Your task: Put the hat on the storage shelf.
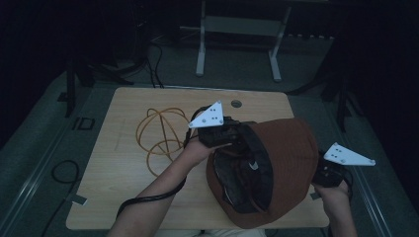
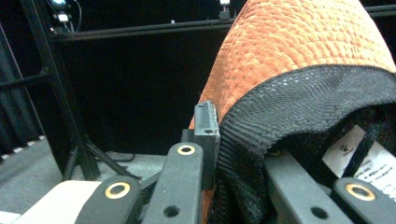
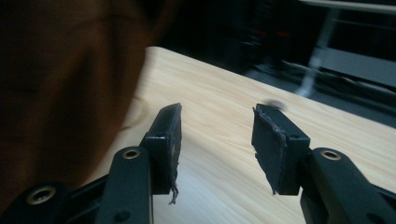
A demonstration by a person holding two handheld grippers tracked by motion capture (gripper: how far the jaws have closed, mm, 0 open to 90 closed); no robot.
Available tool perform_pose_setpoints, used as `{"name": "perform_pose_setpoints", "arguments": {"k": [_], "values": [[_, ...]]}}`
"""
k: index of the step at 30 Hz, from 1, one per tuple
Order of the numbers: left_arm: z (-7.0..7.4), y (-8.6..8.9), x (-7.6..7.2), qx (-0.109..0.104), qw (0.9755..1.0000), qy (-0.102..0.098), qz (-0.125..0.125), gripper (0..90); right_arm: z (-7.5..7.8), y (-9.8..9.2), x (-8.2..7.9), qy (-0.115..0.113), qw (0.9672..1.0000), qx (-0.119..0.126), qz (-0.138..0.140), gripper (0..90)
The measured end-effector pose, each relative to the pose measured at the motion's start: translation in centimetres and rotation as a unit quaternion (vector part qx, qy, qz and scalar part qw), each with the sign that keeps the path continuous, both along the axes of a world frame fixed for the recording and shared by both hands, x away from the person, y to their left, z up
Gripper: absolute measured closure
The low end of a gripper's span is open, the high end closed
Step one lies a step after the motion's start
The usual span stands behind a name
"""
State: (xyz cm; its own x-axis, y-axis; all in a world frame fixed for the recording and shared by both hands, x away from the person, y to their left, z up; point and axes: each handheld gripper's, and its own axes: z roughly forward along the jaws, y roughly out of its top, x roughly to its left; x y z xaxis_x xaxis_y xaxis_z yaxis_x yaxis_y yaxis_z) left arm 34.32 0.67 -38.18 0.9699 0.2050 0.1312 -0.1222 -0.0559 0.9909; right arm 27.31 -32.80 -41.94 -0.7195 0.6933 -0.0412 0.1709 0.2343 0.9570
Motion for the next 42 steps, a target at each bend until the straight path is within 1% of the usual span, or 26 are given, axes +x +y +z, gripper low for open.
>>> {"name": "perform_pose_setpoints", "arguments": {"k": [1,2,4,5,7,8,9,11,13,14,15,16,22,25,26,27,28,30,31,34,35,37,39,40,41,42], "values": [[0.0,-0.1,-0.1,0.000,1.0000,-0.001,-0.003,86.1,0.1,0.7,-0.2,-0.009,0.9997,-0.003,0.021,51.9],[0.0,-0.2,-0.2,-0.001,1.0000,-0.003,-0.005,86.1,0.1,0.7,-0.2,-0.009,0.9997,-0.003,0.021,51.9],[0.0,-0.5,-0.3,0.000,0.9999,-0.004,-0.017,86.1,0.2,1.6,-0.4,-0.027,0.9983,0.001,0.053,50.8],[0.0,-0.6,-0.4,0.000,0.9998,-0.004,-0.019,86.1,0.2,1.6,-0.4,-0.027,0.9983,0.001,0.053,50.8],[0.0,-0.8,-0.5,0.001,0.9999,-0.004,-0.015,86.1,0.3,1.9,-0.3,-0.031,0.9965,0.021,0.075,51.1],[-0.1,-0.8,-0.5,-0.003,0.9999,0.001,-0.014,86.1,0.4,2.0,-0.2,-0.030,0.9956,0.029,0.083,51.6],[-0.1,-0.8,-0.4,-0.004,0.9999,0.002,-0.011,86.1,0.4,2.3,-0.1,-0.029,0.9934,0.044,0.102,51.6],[0.0,-0.9,-0.4,-0.005,0.9999,0.004,-0.009,86.1,0.4,2.4,-0.1,-0.028,0.9927,0.048,0.107,51.5],[-0.1,-1.0,-0.4,-0.005,0.9999,0.006,-0.012,86.1,0.3,2.8,0.0,-0.036,0.9900,0.055,0.125,49.1],[-0.1,-1.1,-0.5,-0.003,0.9999,0.005,-0.013,86.1,0.3,2.8,0.0,-0.036,0.9900,0.055,0.125,49.1],[-0.2,-1.2,-0.5,-0.003,0.9998,0.009,-0.016,86.1,0.3,3.0,0.0,-0.038,0.9890,0.056,0.131,47.7],[-0.3,-1.3,-0.6,-0.002,0.9998,0.008,-0.016,86.1,0.3,3.2,0.0,-0.044,0.9886,0.057,0.132,46.4],[-0.6,-2.1,-0.9,-0.002,0.9996,0.008,-0.026,86.1,0.5,4.1,0.4,-0.046,0.9831,0.078,0.159,47.9],[-0.6,-2.2,-0.9,-0.003,0.9995,0.012,-0.029,86.1,0.6,4.4,0.5,-0.044,0.9820,0.082,0.164,52.9],[-0.7,-2.2,-0.9,-0.003,0.9996,0.011,-0.028,86.1,0.7,4.6,0.6,-0.042,0.9819,0.084,0.165,58.3],[-0.7,-2.2,-0.9,-0.002,0.9995,0.011,-0.028,86.1,0.7,4.6,0.6,-0.042,0.9819,0.084,0.165,58.3],[-0.7,-2.2,-0.9,-0.003,0.9995,0.013,-0.029,86.0,0.7,4.6,0.6,-0.040,0.9814,0.086,0.167,62.0],[-0.8,-2.2,-0.8,-0.001,0.9995,0.014,-0.029,86.1,0.8,4.7,0.6,-0.037,0.9810,0.086,0.169,75.5],[-0.8,-2.2,-0.8,-0.001,0.9994,0.015,-0.030,86.1,1.0,4.7,0.5,-0.040,0.9803,0.086,0.173,84.3],[-0.8,-2.2,-0.8,-0.004,0.9994,0.013,-0.033,86.0,1.2,4.8,0.4,-0.037,0.9811,0.082,0.171,87.2],[-0.8,-2.2,-0.8,-0.004,0.9993,0.013,-0.034,85.9,1.2,4.8,0.3,-0.040,0.9815,0.080,0.169,87.7],[-0.8,-2.1,-0.8,-0.001,0.9994,0.010,-0.032,85.1,1.1,4.7,0.3,-0.036,0.9819,0.085,0.165,88.2],[-0.8,-2.1,-0.7,0.002,0.9993,0.014,-0.034,84.5,1.1,4.6,0.3,-0.033,0.9821,0.086,0.164,88.3],[-0.8,-2.1,-0.7,0.004,0.9993,0.015,-0.033,80.6,1.1,4.6,0.3,-0.033,0.9830,0.084,0.159,88.4],[-0.8,-2.1,-0.7,0.009,0.9992,0.018,-0.034,80.6,1.1,4.6,0.3,-0.033,0.9830,0.084,0.159,88.4],[-0.8,-2.0,-0.7,0.012,0.9993,0.016,-0.032,76.9,1.1,4.6,0.1,-0.035,0.9849,0.076,0.152,88.4]]}}
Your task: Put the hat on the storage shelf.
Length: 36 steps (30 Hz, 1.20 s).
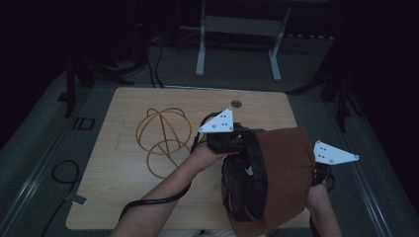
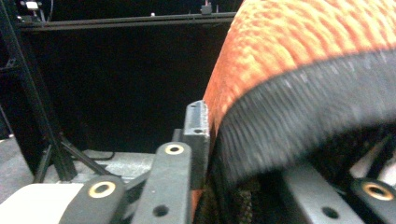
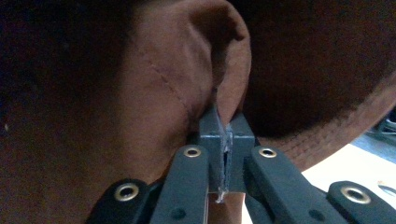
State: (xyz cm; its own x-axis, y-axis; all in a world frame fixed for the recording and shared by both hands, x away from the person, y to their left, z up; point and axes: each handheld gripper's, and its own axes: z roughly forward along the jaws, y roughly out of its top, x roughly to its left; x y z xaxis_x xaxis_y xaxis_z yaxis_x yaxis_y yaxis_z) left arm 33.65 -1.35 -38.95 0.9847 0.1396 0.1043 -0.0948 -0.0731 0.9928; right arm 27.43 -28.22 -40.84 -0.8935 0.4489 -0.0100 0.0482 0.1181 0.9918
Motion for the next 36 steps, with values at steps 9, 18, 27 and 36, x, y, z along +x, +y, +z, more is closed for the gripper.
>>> {"name": "perform_pose_setpoints", "arguments": {"k": [9,18,27,36], "values": [[0.7,0.1,-0.7,0.019,0.9993,-0.028,0.014,65.5,0.4,-0.8,0.1,0.003,0.9997,0.004,-0.023,88.5],[1.2,1.5,-1.1,0.032,0.9975,-0.014,0.062,43.6,1.6,-1.2,-0.1,-0.013,0.9987,0.005,-0.048,88.6],[2.1,4.0,-2.4,0.046,0.9940,-0.013,0.098,37.5,3.1,-2.1,-0.4,-0.037,0.9920,-0.010,-0.121,88.6],[3.5,6.4,-5.9,0.093,0.9858,-0.023,0.138,26.8,5.4,-1.2,-0.2,-0.077,0.9821,-0.047,-0.165,88.6]]}}
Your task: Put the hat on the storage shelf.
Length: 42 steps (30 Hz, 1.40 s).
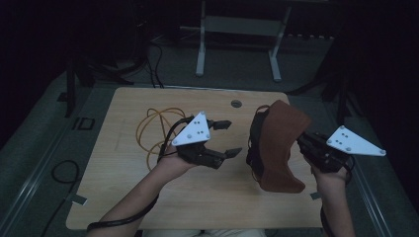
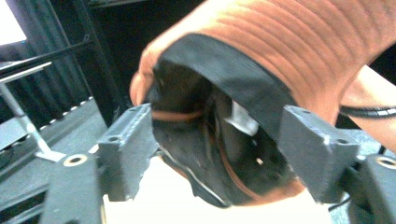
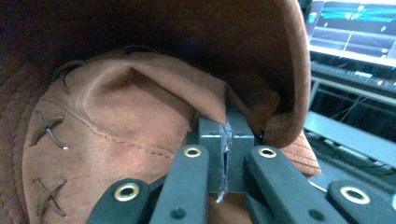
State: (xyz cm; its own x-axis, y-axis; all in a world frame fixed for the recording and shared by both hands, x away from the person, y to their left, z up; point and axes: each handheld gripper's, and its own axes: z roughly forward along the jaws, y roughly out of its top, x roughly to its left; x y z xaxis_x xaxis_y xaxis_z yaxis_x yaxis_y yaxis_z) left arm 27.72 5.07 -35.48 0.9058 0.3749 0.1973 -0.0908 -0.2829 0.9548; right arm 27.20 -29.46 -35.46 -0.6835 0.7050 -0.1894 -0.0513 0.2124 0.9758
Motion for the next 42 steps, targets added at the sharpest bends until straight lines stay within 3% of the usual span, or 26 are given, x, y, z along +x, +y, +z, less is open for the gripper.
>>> {"name": "perform_pose_setpoints", "arguments": {"k": [4,8,10,14,16,20,22,25,27,31,35,38,40,42], "values": [[0.1,2.0,-1.7,0.025,0.9987,-0.003,0.044,22.1,1.1,0.4,0.3,-0.012,0.9999,-0.001,0.001,88.6],[0.0,5.0,-3.1,0.029,0.9957,-0.003,0.088,17.5,2.3,1.1,1.0,-0.020,0.9997,0.004,0.011,88.6],[-0.2,6.7,-3.9,0.020,0.9935,0.000,0.112,16.0,2.8,1.6,1.4,-0.023,0.9996,0.005,0.014,88.6],[-0.9,10.3,-5.3,0.017,0.9829,-0.005,0.183,10.9,4.2,3.3,2.2,-0.031,0.9991,0.000,0.028,88.6],[-1.5,12.3,-5.9,-0.001,0.9788,-0.001,0.205,9.2,4.9,4.3,2.7,-0.037,0.9988,-0.005,0.033,88.6],[-3.2,15.9,-6.6,-0.006,0.9646,0.007,0.263,7.5,5.9,6.3,3.9,-0.037,0.9981,-0.011,0.048,88.6],[-4.5,17.5,-6.7,-0.011,0.9583,0.021,0.285,5.3,6.3,7.4,4.5,-0.037,0.9977,-0.014,0.055,88.6],[-7.2,19.1,-6.8,-0.009,0.9453,0.028,0.325,3.3,6.8,9.2,5.4,-0.035,0.9969,-0.021,0.067,88.5],[-9.2,19.9,-6.9,-0.014,0.9389,0.037,0.342,3.3,7.0,10.5,5.9,-0.036,0.9964,-0.025,0.073,88.6],[-13.1,21.0,-6.8,-0.030,0.9268,0.075,0.367,3.4,7.4,13.4,6.9,-0.038,0.9949,-0.036,0.087,88.5],[-16.2,21.5,-6.9,-0.019,0.9192,0.092,0.382,3.7,7.5,16.3,7.7,-0.032,0.9931,-0.048,0.102,88.5],[-17.5,22.0,-6.8,-0.020,0.9155,0.102,0.388,3.7,7.6,18.5,8.2,-0.025,0.9912,-0.058,0.116,88.5],[-17.9,22.4,-6.8,-0.028,0.9148,0.108,0.388,3.7,7.7,20.0,8.5,-0.019,0.9894,-0.065,0.128,88.5],[-18.2,22.8,-6.7,-0.034,0.9122,0.109,0.393,3.7,7.6,21.5,8.7,-0.011,0.9875,-0.068,0.142,88.5]]}}
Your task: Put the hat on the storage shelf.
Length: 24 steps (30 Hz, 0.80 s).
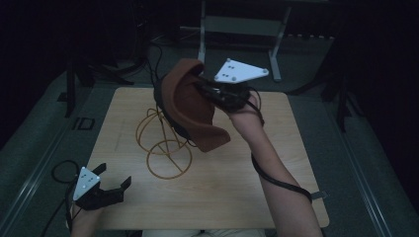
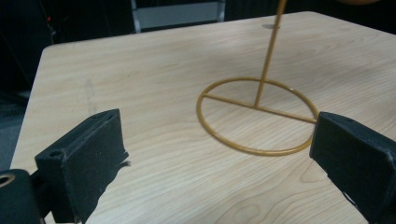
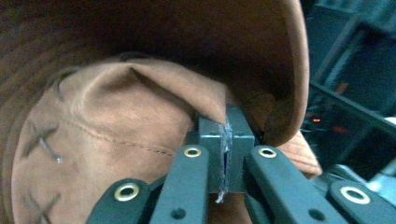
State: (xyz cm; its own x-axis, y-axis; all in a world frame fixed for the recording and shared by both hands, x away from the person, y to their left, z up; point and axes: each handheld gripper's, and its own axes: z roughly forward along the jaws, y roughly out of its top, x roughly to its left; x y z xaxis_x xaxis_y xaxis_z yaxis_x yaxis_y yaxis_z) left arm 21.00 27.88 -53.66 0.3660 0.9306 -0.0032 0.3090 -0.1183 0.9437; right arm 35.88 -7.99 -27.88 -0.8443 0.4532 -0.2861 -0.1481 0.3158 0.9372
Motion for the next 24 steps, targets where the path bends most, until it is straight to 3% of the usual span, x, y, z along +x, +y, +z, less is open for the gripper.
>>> {"name": "perform_pose_setpoints", "arguments": {"k": [5,9,18,24], "values": [[-0.3,0.3,0.0,0.000,1.0000,-0.003,0.006,3.7,-0.5,3.3,0.1,0.017,0.9993,-0.014,0.031,88.4],[-0.4,0.0,-0.1,0.008,1.0000,-0.005,0.002,3.8,-1.5,5.7,0.0,0.025,0.9977,-0.040,0.048,88.4],[-0.8,0.0,0.1,0.002,1.0000,0.002,-0.004,3.8,-4.9,10.0,0.7,0.055,0.9892,-0.123,0.057,88.2],[-1.0,0.2,0.2,-0.004,1.0000,0.004,-0.006,3.8,-5.7,10.6,1.4,0.089,0.9869,-0.116,0.069,87.7]]}}
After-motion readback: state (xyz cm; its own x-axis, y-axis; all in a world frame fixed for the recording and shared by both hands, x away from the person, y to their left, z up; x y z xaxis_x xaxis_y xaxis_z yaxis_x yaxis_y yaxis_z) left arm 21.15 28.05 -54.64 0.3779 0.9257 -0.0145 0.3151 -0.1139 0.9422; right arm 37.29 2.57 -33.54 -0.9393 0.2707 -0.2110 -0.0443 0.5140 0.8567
